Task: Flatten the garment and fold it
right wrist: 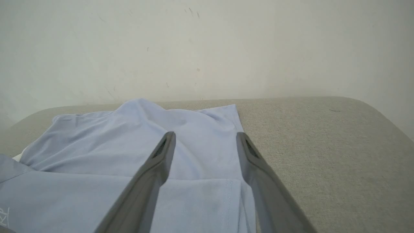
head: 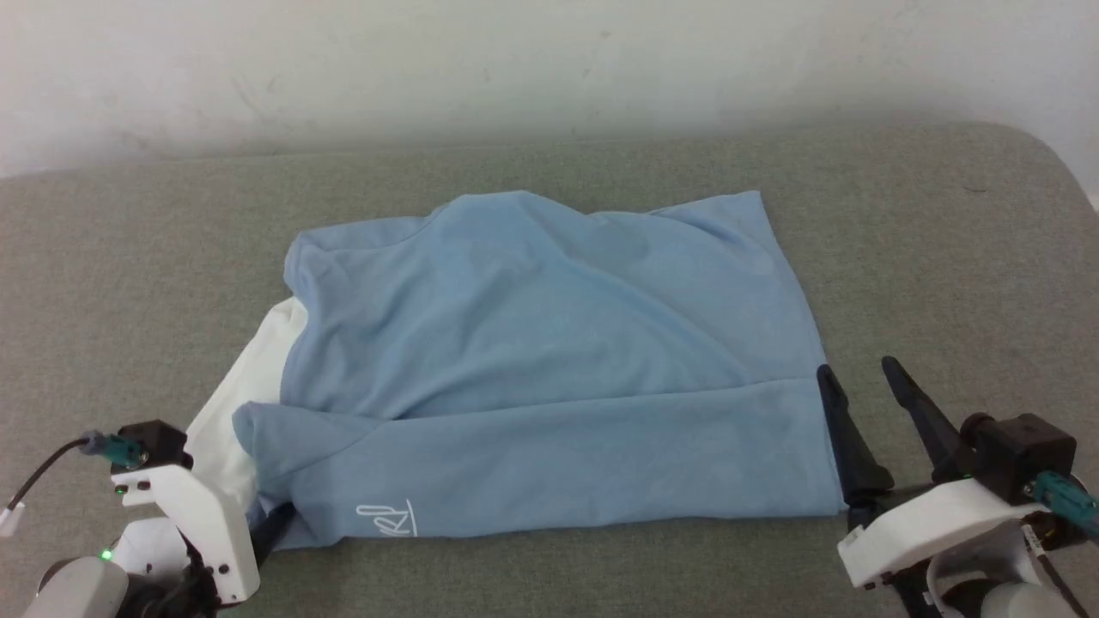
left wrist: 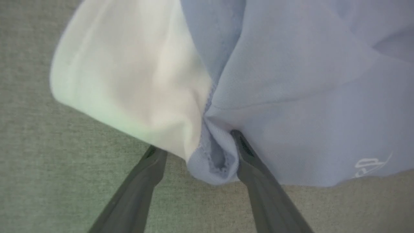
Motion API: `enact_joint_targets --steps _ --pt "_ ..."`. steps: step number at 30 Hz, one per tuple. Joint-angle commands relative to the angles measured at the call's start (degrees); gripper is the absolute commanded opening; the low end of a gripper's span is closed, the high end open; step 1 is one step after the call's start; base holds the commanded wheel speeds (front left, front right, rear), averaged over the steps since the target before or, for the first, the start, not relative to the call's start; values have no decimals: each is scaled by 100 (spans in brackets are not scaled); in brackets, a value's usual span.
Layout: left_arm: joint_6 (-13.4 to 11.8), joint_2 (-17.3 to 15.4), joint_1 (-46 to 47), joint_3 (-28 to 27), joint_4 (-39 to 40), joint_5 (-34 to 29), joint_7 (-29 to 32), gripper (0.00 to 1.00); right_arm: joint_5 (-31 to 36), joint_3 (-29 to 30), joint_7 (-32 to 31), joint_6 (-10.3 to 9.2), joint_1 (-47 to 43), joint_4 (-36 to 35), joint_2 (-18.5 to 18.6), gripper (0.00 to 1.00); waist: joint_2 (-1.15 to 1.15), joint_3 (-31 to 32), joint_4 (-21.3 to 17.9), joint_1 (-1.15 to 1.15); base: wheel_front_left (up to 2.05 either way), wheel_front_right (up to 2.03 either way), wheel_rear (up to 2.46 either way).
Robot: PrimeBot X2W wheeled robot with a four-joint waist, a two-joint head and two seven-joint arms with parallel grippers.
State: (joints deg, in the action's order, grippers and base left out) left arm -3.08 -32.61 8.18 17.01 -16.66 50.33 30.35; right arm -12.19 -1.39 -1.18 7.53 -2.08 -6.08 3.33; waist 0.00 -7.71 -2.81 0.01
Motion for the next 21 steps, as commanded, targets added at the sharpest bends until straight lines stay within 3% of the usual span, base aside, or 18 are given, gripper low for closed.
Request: enact_joint_targets --steps 1,3,7,13,21 --pt "67 237 -15 256 -265 -3 179 74 -68 44 -108 -4 -11 -34 8 100 0 -26 -56 -1 0 0 0" --pt "133 317 25 333 -383 33 252 0 -126 143 -284 -4 -2 -41 55 100 0 -37 -85 -1 0 0 0" --pt "216 375 15 377 -493 103 294 0 -322 286 -1051 -4 18 219 275 100 0 -18 -105 -1 0 0 0" --pt "226 321 22 221 -196 52 -105 0 -755 301 -2498 -4 273 844 623 100 0 -30 44 -1 0 0 0" --pt "92 239 60 132 485 -57 -302 0 -1191 -55 -3450 -4 908 2018 763 100 0 -152 336 -1 0 0 0"
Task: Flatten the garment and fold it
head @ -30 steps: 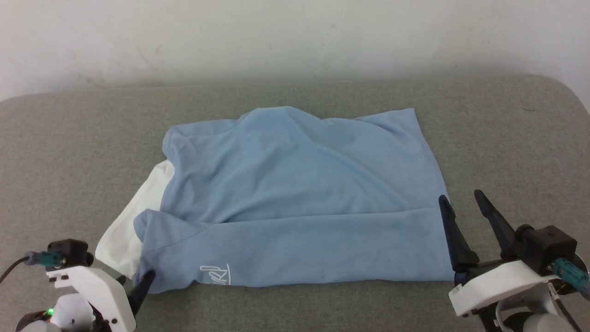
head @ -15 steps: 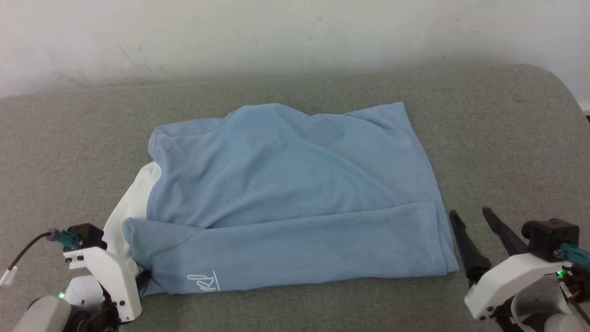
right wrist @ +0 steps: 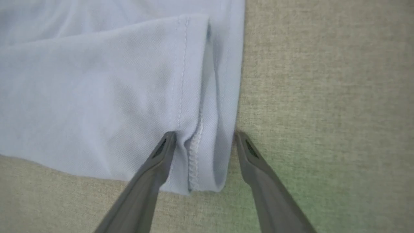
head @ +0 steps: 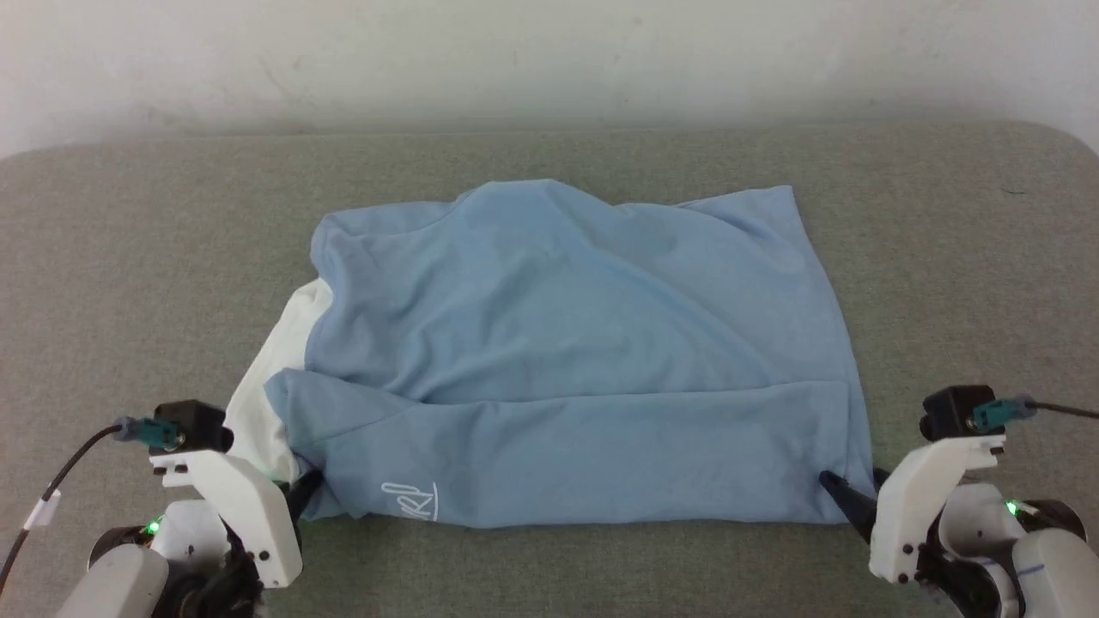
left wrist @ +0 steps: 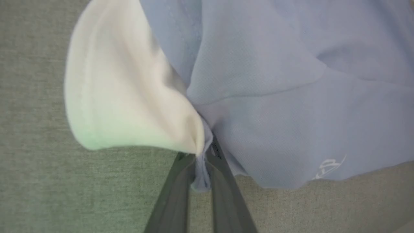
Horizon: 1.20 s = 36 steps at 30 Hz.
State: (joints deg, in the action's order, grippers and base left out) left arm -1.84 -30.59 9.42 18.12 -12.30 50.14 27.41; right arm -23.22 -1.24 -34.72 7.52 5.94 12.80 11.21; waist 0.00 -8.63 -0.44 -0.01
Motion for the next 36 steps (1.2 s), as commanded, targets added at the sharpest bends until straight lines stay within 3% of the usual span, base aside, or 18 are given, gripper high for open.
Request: enact_joint_targets --steps 1,2,3,4,5,9,15,22,29,36 --pt "-35 33 -64 19 87 -40 -16 0 -138 -138 -237 -3 164 305 -37 100 0 -61 117 1 0 0 0" --pt "-26 36 -65 19 118 -31 -21 0 -161 -198 -386 -3 211 476 -35 100 0 -62 136 1 0 0 0" --pt "-15 43 -71 19 142 -14 -22 0 -197 -227 -520 -3 251 632 -52 69 0 -60 153 1 0 0 0" --pt "-11 51 -79 24 159 1 -16 0 -242 -236 -640 -3 284 770 -80 20 0 -55 169 1 0 0 0" --pt "-12 61 -87 27 170 16 -9 0 -270 -244 -752 -3 310 888 -100 0 0 -43 182 1 0 0 0" --pt "-6 79 -119 17 203 57 -36 0 -316 -303 -763 -3 423 965 -88 0 0 22 193 1 0 0 0" --pt "-80 11 -232 -79 357 67 -125 0 -328 -294 -244 -3 514 700 28 0 0 261 166 1 0 0 0" --pt "-430 -243 -818 -302 964 -42 -315 0 -334 -410 216 -3 195 43 168 0 0 708 126 1 0 0 0" --pt "-832 -515 -1693 -523 1572 -41 -313 0 -343 -317 47 -3 -535 -603 261 0 0 958 165 1 0 0 0" --pt "-795 -320 -1821 -299 1363 97 -156 0 -167 -40 -290 -3 -1112 -716 -29 0 0 782 179 1 0 0 0"
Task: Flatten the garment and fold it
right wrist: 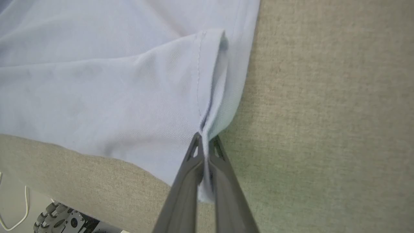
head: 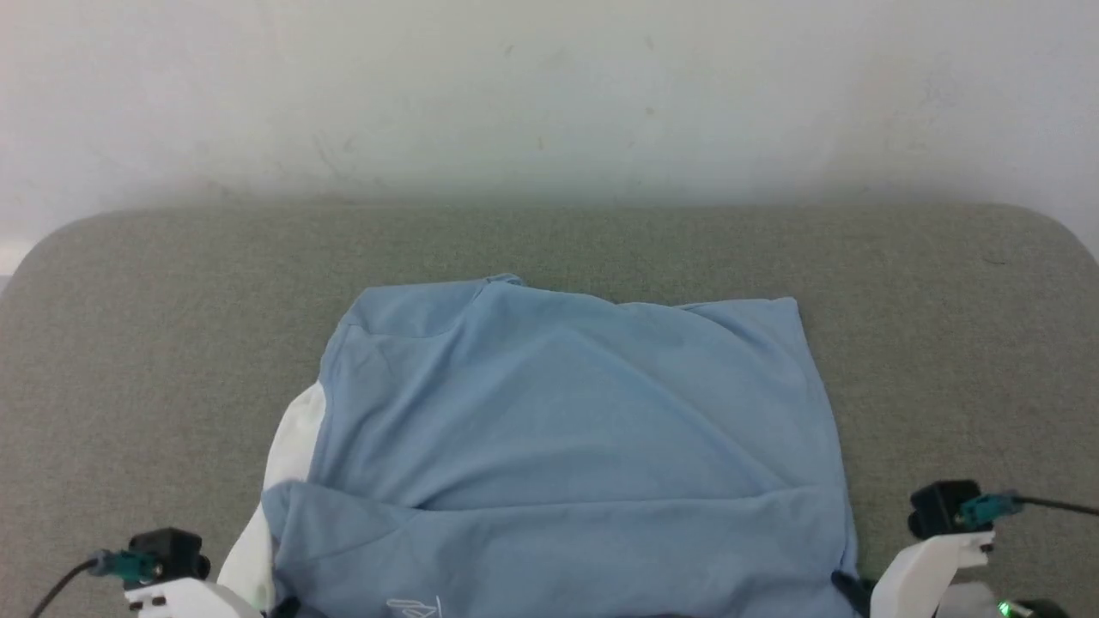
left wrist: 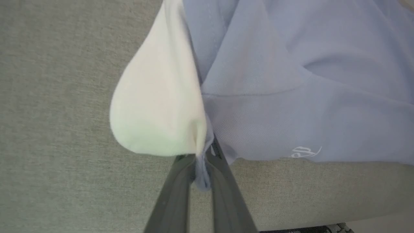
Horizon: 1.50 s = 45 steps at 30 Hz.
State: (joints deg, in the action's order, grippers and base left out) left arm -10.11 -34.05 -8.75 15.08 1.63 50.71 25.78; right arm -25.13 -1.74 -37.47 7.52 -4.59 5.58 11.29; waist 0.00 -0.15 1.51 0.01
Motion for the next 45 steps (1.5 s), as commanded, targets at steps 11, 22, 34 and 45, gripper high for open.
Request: enact_joint_targets --steps 11,22,34,45 --pt "-78 162 390 -340 -299 -158 -790 100 255 68 1510 -3 -90 -290 -349 100 0 -190 -186 -1 0 0 0" --pt "-174 3 1787 -724 -80 -362 -1113 100 1028 198 2983 -3 602 -1488 -661 100 0 -960 -620 -1 0 0 0" --pt "437 -271 4237 -502 -1723 -396 -569 100 1366 11 3137 -3 1177 -2005 -818 100 0 -2254 -1263 -1 0 0 0" --pt "1099 -620 5362 -89 -2858 154 1400 100 1167 -244 3256 -3 1336 -1742 -839 100 0 -2683 -1725 -1 0 0 0"
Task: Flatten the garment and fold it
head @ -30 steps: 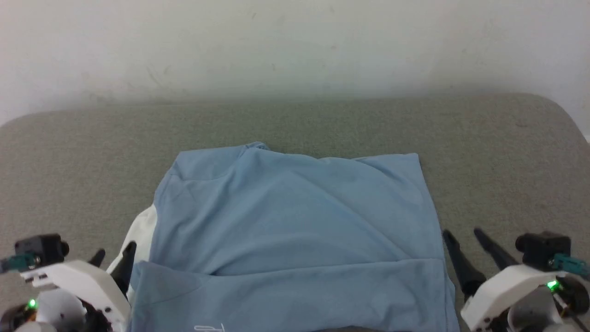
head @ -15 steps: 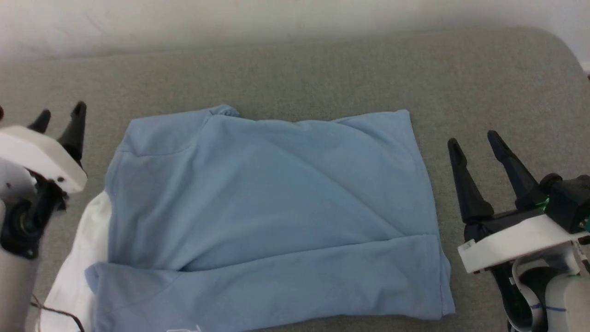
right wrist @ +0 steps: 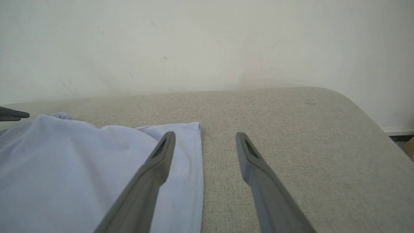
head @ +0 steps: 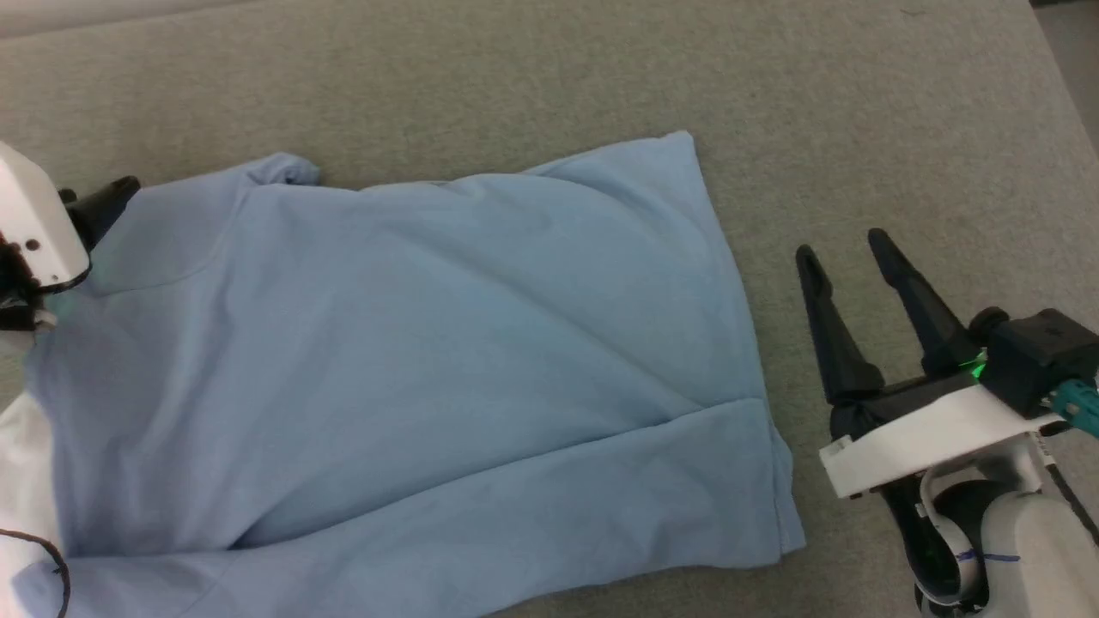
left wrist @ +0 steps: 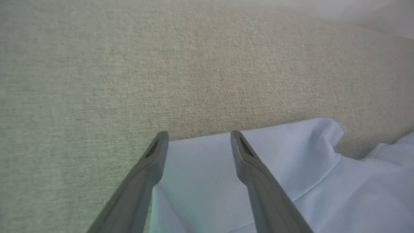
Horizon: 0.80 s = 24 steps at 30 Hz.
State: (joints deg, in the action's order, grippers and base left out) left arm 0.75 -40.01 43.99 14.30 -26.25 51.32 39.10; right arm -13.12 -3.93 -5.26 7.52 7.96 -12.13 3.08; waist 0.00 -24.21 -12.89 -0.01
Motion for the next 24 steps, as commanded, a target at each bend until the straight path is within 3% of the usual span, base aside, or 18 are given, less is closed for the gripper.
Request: enact_joint_targets --steps 1,7,12,13,14,15,16,17,18,24 --pt "-7 -46 114 -33 -156 153 179 100 -40 -65 19 -3 87 65 -19 100 0 -304 -335 1 0 0 0" --pt "31 -221 -87 125 -481 231 744 100 -120 -131 22 -3 59 184 -19 100 0 -361 -511 1 0 0 0" --pt "68 -135 -343 356 -402 475 1519 100 -166 -30 5 -3 12 222 -20 100 0 -345 -498 1 0 0 0" --pt "74 -126 -386 401 -364 505 1640 92 -185 -16 -8 -3 14 228 -20 100 0 -338 -486 1 0 0 0" --pt "80 -125 -426 446 -320 522 1745 77 -201 -13 -22 -3 23 230 -20 100 0 -334 -473 1 0 0 0" --pt "80 -120 -463 475 -276 544 1824 47 -230 -18 -35 -3 35 230 -20 100 0 -332 -461 1 0 0 0" --pt "77 -99 -504 489 -236 588 1893 32 -250 -19 -48 -3 49 232 -20 100 0 -327 -449 1 0 0 0" --pt "76 -77 -543 498 -200 627 1938 9 -259 -19 -62 -3 65 234 -20 100 0 -321 -435 1 0 0 0" --pt "81 -63 -580 511 -166 656 1978 0 -267 -19 -73 -3 81 235 -20 100 0 -315 -422 1 0 0 0" --pt "173 7 -587 481 10 624 1684 0 -291 62 -167 -3 193 288 -20 100 0 -228 -299 1 0 0 0"
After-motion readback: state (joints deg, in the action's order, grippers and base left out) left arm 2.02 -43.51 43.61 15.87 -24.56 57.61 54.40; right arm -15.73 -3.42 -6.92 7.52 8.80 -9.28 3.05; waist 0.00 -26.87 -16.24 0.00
